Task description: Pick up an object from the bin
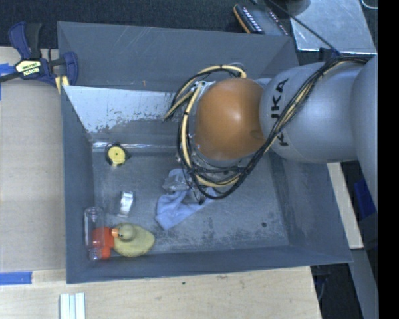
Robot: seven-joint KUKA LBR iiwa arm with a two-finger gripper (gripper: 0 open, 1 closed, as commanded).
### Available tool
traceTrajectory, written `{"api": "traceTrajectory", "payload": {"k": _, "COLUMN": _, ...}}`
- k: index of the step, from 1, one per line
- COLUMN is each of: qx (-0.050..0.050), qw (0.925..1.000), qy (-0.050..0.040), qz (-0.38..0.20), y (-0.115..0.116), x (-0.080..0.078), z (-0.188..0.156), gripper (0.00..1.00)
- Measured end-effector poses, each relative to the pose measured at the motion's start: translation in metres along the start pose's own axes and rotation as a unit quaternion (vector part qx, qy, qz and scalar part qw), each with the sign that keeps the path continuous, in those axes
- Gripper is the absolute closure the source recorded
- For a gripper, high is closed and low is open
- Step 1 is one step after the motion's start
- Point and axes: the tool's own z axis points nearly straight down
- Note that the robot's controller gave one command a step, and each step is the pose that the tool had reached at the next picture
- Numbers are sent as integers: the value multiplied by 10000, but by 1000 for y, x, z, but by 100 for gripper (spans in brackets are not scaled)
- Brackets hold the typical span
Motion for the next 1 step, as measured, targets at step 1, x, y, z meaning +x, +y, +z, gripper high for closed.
{"api": "traceTrajectory", "payload": {"k": 1, "qx": -1, "qw": 10000, "qy": 0, "qz": 3, "y": 0, "x": 0, "z": 0, "gripper": 100}}
